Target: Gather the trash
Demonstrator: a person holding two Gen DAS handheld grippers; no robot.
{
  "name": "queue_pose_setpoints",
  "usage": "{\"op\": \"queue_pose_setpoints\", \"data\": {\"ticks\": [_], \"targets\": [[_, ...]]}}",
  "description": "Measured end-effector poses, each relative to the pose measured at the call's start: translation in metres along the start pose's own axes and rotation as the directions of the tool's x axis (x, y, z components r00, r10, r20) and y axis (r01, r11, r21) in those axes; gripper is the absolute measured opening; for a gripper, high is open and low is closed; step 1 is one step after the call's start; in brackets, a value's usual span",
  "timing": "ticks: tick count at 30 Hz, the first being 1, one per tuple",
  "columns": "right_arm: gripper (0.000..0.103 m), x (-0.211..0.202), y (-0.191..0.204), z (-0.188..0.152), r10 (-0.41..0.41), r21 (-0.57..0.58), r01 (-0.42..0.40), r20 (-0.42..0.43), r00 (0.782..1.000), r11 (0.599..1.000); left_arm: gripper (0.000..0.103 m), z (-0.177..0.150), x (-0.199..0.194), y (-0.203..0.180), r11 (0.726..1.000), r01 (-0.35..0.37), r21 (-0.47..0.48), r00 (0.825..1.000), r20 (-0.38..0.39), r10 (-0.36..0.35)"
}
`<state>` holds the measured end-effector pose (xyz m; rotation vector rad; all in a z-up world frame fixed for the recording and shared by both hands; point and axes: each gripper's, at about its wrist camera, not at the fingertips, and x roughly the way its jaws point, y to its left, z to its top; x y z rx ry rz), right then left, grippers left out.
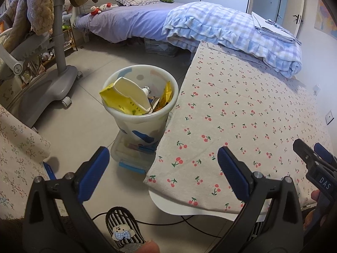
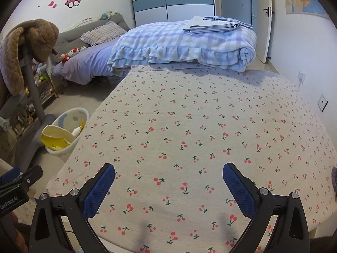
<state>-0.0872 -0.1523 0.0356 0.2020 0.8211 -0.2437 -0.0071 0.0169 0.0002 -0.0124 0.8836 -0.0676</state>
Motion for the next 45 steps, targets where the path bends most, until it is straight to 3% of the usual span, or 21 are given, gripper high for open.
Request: {"op": "queue_pose_setpoints", "data": {"ticks": [45], "targets": [[0.103,0.0003,0.0012,-0.0019,-0.011,0.018,0.011,0.004,1.0,1.0,0.102,0.0009,-0.0016,-0.0029,1.0,0.013,-0.001,1.0,0.013,-0.013]]}}
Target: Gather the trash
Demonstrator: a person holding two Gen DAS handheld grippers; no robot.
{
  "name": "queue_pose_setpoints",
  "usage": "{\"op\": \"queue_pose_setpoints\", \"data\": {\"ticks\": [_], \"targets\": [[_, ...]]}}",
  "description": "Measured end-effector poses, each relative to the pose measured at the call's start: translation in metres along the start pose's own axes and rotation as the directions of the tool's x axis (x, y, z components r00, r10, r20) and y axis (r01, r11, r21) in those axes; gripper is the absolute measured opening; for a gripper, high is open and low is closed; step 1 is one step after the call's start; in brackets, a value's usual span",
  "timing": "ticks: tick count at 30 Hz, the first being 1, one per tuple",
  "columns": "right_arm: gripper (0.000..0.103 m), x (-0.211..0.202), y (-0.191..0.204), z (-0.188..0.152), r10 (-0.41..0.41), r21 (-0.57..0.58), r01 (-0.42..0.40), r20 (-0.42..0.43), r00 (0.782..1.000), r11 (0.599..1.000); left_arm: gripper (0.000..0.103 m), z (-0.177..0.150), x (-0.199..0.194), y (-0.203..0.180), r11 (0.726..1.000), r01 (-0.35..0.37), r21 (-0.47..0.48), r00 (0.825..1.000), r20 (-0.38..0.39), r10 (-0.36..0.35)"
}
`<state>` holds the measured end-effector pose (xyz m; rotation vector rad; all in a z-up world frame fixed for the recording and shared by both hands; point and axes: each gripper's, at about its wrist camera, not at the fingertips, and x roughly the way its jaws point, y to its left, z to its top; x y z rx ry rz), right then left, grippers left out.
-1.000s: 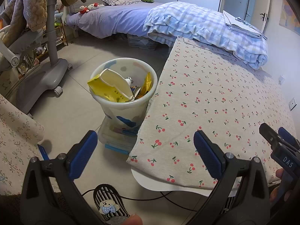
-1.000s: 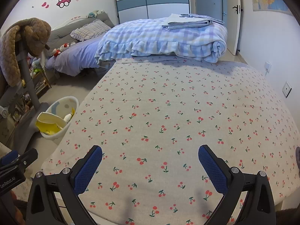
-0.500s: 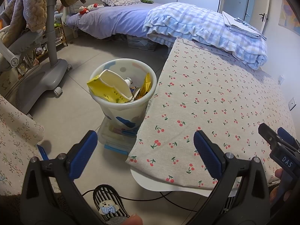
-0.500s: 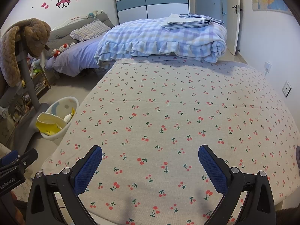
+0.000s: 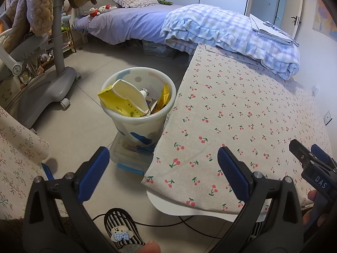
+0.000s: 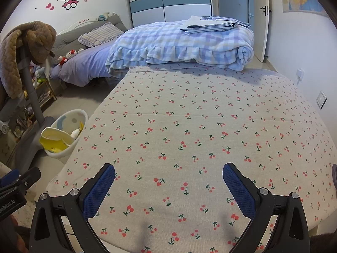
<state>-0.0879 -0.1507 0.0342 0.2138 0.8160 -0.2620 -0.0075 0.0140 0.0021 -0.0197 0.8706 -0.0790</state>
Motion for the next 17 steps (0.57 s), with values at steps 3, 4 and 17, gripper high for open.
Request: {"op": "queue_pose_setpoints", "data": {"ticks": [3,4,17], "targets": [[0.103,0.0002,-0.0002,0.0001,0.0,0.0,0.0,-0.001,1.0,1.0,0.102,0.0009,-0.0006,0.0001,1.0,0.001,0.0,1.0,0.001,-0.001],[0.103,-0.0001,-0.0003,0.0,0.0,0.0,0.0,0.0,1.0,1.0,0.102,0.0007,-0.0006,0.0002,1.0,0.001,0.0,1.0,0.001,-0.001],[0.103,-0.0005,-0.0013,0.0026,0.005,0.013,-0.005,-0.005,1.0,1.0,0.102,0.0061,0.001,-0.0015,0.999,0.049,0.0,0.998,-0.027,-0.049]]}}
